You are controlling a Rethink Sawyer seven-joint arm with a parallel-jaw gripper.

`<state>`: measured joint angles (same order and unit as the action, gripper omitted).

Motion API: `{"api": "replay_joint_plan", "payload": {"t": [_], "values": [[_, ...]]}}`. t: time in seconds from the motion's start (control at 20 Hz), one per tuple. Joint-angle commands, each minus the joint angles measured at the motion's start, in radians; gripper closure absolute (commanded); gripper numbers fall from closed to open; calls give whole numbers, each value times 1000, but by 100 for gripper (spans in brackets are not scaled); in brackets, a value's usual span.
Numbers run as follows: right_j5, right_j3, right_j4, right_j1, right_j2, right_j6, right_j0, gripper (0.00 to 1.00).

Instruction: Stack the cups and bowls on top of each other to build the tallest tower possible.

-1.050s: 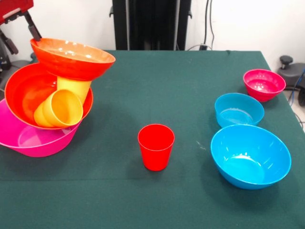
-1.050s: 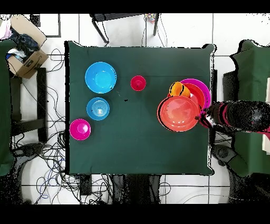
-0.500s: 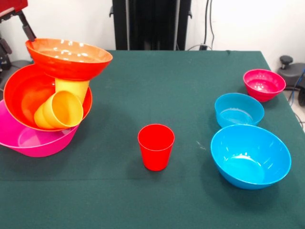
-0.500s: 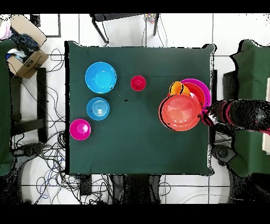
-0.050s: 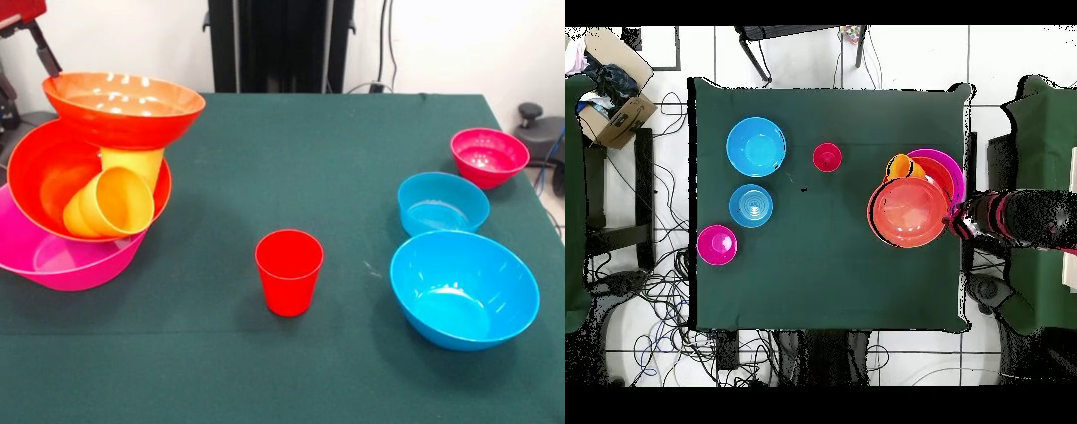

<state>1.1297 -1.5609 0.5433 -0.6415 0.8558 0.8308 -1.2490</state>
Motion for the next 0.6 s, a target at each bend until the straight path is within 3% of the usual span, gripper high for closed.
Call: {"api": "replay_joint_plan", "payload": {"t": [0.05, 0.6], "values": [[79, 66, 26, 56, -66, -77, 53, 0], [62, 127, 46, 118, -86, -94, 51, 0]]}}
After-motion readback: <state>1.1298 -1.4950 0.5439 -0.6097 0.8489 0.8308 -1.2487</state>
